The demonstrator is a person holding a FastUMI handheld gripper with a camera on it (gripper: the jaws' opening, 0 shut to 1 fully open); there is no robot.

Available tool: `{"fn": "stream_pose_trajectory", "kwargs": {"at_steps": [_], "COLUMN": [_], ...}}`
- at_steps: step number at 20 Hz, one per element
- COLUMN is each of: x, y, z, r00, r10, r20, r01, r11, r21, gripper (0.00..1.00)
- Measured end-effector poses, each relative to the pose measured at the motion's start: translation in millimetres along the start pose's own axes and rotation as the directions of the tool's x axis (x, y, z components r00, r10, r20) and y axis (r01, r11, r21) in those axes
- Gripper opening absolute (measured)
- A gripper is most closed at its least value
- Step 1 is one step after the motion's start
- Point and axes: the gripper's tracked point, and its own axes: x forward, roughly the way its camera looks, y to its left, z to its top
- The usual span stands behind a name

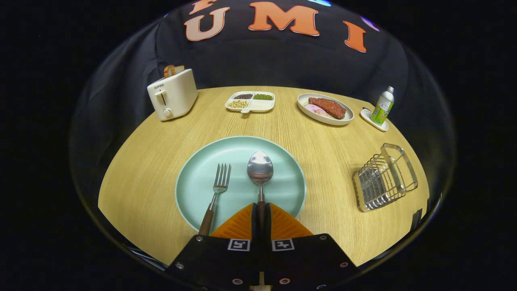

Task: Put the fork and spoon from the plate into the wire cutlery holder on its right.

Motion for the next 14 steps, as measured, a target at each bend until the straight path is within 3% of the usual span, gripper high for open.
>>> {"fn": "stream_pose_trajectory", "kwargs": {"at_steps": [9,14], "x": [-57,-82], "y": [-45,-92], "z": [62,80], "r00": [0.998,0.996], "r10": [0.0,-0.063], "r20": [0.06,0.06], "r01": [-0.001,0.065], "r11": [1.0,0.998], "r21": [0.022,-0.026], "gripper": [0.05,0.05]}}
